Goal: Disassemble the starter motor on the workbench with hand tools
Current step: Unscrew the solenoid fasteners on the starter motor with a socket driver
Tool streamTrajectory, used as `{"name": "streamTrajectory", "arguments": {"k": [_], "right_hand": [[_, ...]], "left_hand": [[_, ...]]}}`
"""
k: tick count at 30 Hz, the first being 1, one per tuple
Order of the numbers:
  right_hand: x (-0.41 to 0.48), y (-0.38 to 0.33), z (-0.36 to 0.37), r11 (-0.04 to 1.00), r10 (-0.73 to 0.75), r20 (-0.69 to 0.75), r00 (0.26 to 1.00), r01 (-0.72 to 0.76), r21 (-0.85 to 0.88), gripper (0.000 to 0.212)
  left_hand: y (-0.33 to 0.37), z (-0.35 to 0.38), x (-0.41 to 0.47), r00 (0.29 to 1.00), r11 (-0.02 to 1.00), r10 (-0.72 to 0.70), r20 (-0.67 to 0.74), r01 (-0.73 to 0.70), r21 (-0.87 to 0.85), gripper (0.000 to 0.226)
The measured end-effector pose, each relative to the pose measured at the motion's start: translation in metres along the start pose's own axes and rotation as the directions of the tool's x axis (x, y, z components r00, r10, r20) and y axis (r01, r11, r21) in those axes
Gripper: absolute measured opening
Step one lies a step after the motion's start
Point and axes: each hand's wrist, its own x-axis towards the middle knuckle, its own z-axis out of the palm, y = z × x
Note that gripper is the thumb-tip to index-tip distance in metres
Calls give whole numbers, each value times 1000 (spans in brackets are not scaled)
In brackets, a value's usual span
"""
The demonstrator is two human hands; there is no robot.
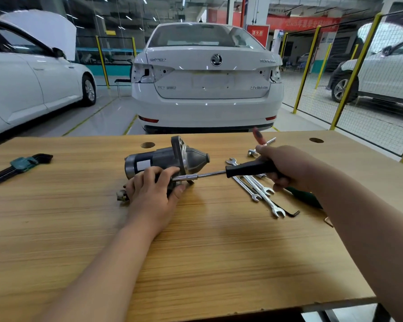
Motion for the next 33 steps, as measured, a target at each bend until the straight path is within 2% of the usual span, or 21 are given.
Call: {"name": "streamTrajectory", "arguments": {"k": [2,5,8,9,10,11,12,14,15,18,21,23,27,33], "right_hand": [[-4,4,3,944,-259,-119,959,225,-240,40],[-8,15,5,751,-626,-232,745,495,-437,25],[-12,23,1,428,-879,-162,448,594,-681,38],[-11,26,0,344,-918,-121,378,603,-720,44],[-11,29,0,328,-925,-110,365,615,-717,46],[-12,31,2,383,-904,-132,406,635,-670,44],[-13,32,6,489,-857,-179,484,653,-579,39],[-13,36,15,701,-713,-268,648,647,-301,21],[-13,37,19,765,-639,-305,707,627,-148,15],[-12,41,28,816,-429,-375,822,530,230,20],[-8,49,26,850,-215,-461,861,397,345,23],[-7,54,20,861,-132,-473,871,337,380,25],[-7,61,18,880,-82,-446,891,274,387,28],[-4,57,30,915,-98,-393,914,238,326,29]], "left_hand": [[-1,2,0,1000,1000,0,-11,0,4,44],[-1,2,0,1000,1000,4,-13,-3,5,44],[0,1,0,1000,1000,-2,-14,2,-6,48],[0,1,0,1000,1000,-8,-13,8,-9,50],[0,0,-1,1000,1000,-13,-12,13,-8,53],[0,0,-1,1000,1000,-17,-8,17,-5,55],[1,0,0,1000,1000,-20,-1,20,-1,57],[1,0,0,1000,1000,-24,11,24,0,58],[1,0,0,1000,1000,-26,14,27,-3,58],[1,0,-1,999,1000,-29,13,29,-8,60],[2,-1,-1,1000,1000,-28,12,28,-13,59],[3,-1,-1,999,999,-34,11,35,-22,57],[2,-2,-1,998,998,-40,40,42,-39,62],[5,-4,-2,998,998,-47,38,49,-48,78]]}}
